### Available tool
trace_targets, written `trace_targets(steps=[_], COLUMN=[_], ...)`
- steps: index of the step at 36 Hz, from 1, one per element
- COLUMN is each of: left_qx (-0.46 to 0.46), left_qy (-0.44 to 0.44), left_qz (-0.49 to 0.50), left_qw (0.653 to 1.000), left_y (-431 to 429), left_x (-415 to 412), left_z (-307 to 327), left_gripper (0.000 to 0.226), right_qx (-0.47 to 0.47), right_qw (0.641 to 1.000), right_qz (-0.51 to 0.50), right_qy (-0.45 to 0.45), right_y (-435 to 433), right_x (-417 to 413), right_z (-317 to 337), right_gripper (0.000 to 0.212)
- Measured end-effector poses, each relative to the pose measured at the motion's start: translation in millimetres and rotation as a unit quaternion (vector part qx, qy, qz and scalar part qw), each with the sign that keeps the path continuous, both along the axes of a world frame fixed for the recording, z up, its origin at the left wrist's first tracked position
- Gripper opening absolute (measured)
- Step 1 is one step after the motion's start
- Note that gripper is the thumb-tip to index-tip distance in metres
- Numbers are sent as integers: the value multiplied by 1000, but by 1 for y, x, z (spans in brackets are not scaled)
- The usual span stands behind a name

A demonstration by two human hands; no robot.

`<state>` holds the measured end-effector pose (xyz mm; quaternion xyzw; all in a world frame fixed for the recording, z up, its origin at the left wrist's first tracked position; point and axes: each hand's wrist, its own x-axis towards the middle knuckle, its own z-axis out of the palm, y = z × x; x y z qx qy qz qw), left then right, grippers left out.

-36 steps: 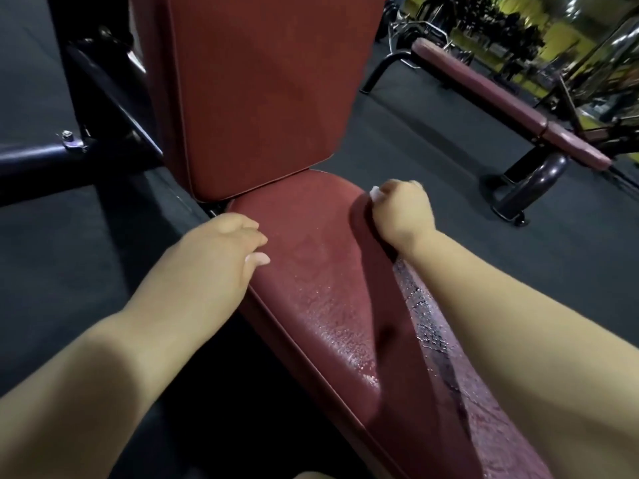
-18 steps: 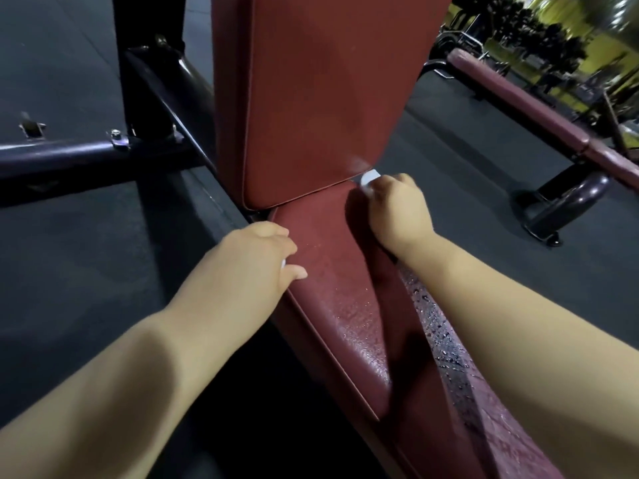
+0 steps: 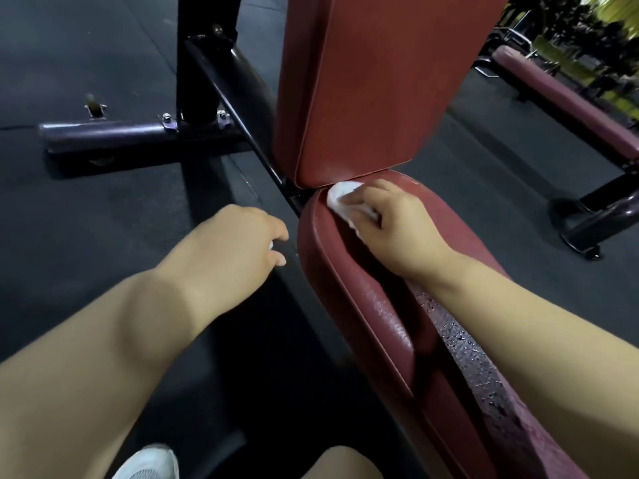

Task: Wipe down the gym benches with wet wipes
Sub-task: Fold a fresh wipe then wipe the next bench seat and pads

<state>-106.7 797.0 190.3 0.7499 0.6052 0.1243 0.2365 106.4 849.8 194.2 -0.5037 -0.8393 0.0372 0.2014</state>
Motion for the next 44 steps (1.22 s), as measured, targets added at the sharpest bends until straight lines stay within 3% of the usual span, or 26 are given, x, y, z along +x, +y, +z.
trace_targets(steps=[6,11,13,17,23,25,28,35,37,41,44], left_qx=[-30,-60,-58,-54,-71,-67,-56,-54,-54,-40,-56], left_qy=[41,90,99,99,102,92,85,88,80,67,83], left_qz=[14,6,5,9,6,-2,-17,-21,-10,3,-8], left_qw=[999,994,993,994,992,993,995,994,995,997,995], left_y=[-13,-18,-19,-21,-26,-27,-29,-42,-50,-68,-84], left_x=[-14,-18,-20,-24,-33,-31,-26,-15,-11,-5,-3], left_z=[-2,-7,-6,-4,-8,-9,-9,-3,1,4,7], left_gripper=[20,18,15,11,9,7,6,9,8,13,14], right_qx=[-33,22,57,38,-56,-53,-9,16,44,7,-22], right_qw=[987,971,948,891,827,802,809,854,853,842,839], right_qz=[155,164,168,132,192,265,354,237,230,291,324], right_qy=[-20,-171,-264,-433,-526,-533,-469,-463,-467,-454,-436], right_y=[-32,-5,4,-2,-29,-54,-79,-77,-80,-101,-122], right_x=[-5,-43,-62,-84,-73,-59,-25,-29,-31,-11,15], right_z=[10,9,3,1,7,4,-7,-4,-7,-11,-8], right_gripper=[22,16,16,21,31,32,40,40,36,30,40])
